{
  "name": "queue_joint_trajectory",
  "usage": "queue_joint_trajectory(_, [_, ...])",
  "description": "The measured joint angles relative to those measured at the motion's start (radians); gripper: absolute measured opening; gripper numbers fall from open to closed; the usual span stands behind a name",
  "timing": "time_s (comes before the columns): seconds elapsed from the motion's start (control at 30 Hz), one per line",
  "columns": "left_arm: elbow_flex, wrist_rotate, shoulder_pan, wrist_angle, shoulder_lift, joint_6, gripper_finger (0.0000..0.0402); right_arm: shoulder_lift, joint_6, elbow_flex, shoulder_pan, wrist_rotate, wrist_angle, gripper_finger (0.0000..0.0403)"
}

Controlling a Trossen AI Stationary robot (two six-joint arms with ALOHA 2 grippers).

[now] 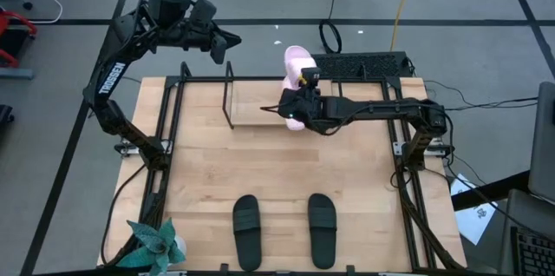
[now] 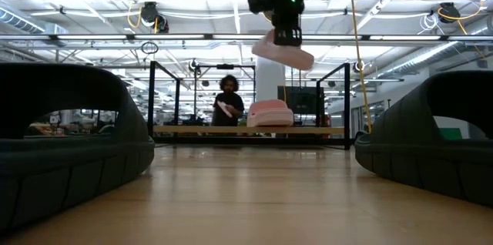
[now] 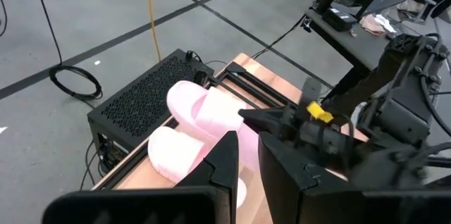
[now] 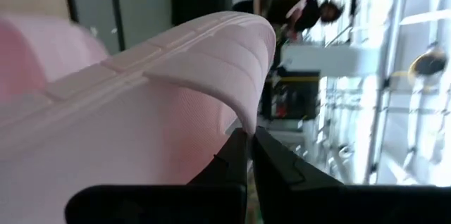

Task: Pick and place slides into the shelf
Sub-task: Put the pink slide on the shelf

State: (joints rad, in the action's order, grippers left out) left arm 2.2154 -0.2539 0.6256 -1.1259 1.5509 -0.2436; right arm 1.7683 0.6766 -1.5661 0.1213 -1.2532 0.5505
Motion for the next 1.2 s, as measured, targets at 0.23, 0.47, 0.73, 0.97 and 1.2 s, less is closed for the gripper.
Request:
queue_joint_trajectory(0.23, [0.0,0.0,0.0,0.0,0.0,0.006,0.0051,0.0,-0.382,0.0,0.017,0.105,0.315,0.0])
queue_joint_trajectory(0.47, [0.0,0.001,0.0,0.001,0.0,0.011,0.0051,0.0,-0.548,0.0,0.032,0.211,0.424,0.0])
queue_joint_trajectory(0.73, [0.0,0.001,0.0,0.001,0.0,0.006,0.0051,0.0,-0.614,0.0,0.072,0.234,0.495,0.0])
queue_joint_trajectory(0.97, [0.0,0.001,0.0,0.001,0.0,0.005,0.0051,0.0,-0.609,0.002,0.101,0.273,0.495,0.0])
queue_joint_trajectory(1.2, [0.0,0.0,0.0,0.0,0.0,0.005,0.0051,0.0,-0.608,0.035,0.138,0.316,0.49,0.0])
